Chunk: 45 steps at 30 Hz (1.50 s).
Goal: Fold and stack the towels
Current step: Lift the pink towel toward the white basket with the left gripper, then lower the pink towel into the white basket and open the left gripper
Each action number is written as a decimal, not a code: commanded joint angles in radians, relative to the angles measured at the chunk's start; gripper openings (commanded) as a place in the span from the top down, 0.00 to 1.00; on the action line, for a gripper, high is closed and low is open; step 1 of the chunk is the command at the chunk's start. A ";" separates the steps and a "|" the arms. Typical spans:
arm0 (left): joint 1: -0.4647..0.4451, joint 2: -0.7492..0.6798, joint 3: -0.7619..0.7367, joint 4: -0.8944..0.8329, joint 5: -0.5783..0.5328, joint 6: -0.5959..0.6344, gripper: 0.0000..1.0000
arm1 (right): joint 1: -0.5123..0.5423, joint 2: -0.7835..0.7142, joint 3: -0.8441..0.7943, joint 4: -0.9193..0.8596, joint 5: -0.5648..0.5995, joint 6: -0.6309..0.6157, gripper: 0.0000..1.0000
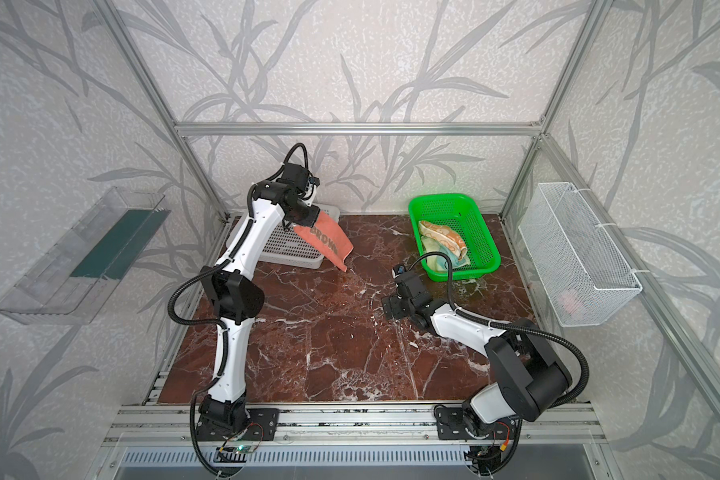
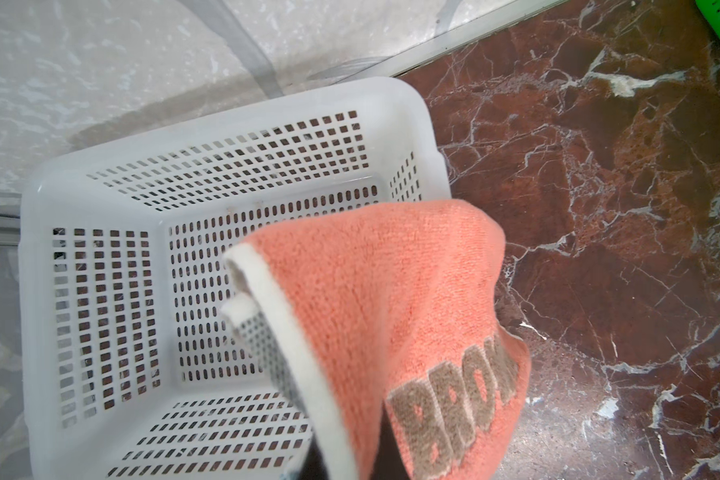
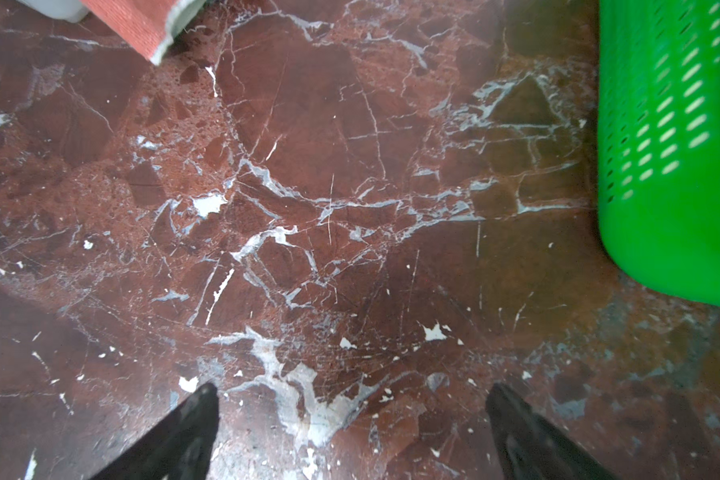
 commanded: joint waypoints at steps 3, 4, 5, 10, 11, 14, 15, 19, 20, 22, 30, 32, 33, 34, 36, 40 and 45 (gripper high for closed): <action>0.059 -0.018 0.030 -0.004 0.021 0.051 1.00 | 0.000 0.040 0.048 0.016 -0.053 0.007 0.01; 0.071 -0.017 0.028 -0.001 0.008 0.056 1.00 | 0.000 0.045 0.050 0.015 -0.059 0.007 0.01; 0.082 -0.017 0.029 0.000 0.001 0.060 1.00 | 0.001 0.048 0.052 0.014 -0.062 0.008 0.01; 0.146 -0.009 0.025 0.033 0.007 0.072 1.00 | 0.007 0.044 0.046 0.015 -0.052 0.007 0.01; 0.156 -0.009 0.017 0.047 0.003 0.071 1.00 | 0.007 0.040 0.046 0.014 -0.051 0.008 0.01; 0.182 -0.005 -0.028 0.108 0.013 0.088 1.00 | 0.015 0.027 0.049 0.007 -0.044 0.002 0.01; 0.188 0.001 -0.039 0.127 0.017 0.095 1.00 | 0.017 0.021 0.050 0.004 -0.038 -0.001 0.01; 0.202 0.063 -0.040 0.170 0.023 0.130 1.00 | 0.027 0.002 0.053 -0.016 -0.013 -0.008 0.01; 0.204 0.079 -0.040 0.178 0.018 0.139 1.00 | 0.028 -0.001 0.055 -0.024 -0.009 -0.008 0.01; 0.210 0.118 -0.041 0.196 0.016 0.154 1.00 | 0.030 -0.007 0.057 -0.038 -0.003 -0.008 0.01; 0.232 0.240 -0.034 0.284 -0.070 0.177 1.00 | 0.045 0.035 0.120 -0.084 0.003 -0.010 0.01; 0.234 0.254 -0.034 0.300 -0.111 0.189 1.00 | 0.055 0.052 0.141 -0.092 0.006 -0.013 0.01; 0.234 0.261 -0.035 0.311 -0.140 0.194 1.00 | 0.060 0.061 0.151 -0.096 0.008 -0.015 0.01; 0.234 0.266 -0.036 0.316 -0.161 0.203 1.00 | 0.064 0.072 0.161 -0.096 0.008 -0.016 0.01; 0.234 0.277 -0.035 0.327 -0.195 0.212 0.91 | 0.074 0.090 0.180 -0.099 0.009 -0.019 0.01; 0.235 0.285 -0.039 0.359 -0.266 0.227 0.48 | 0.091 0.126 0.218 -0.109 0.012 -0.029 0.01; 0.235 0.272 -0.034 0.384 -0.334 0.258 0.01 | 0.107 0.147 0.242 -0.113 0.018 -0.040 0.01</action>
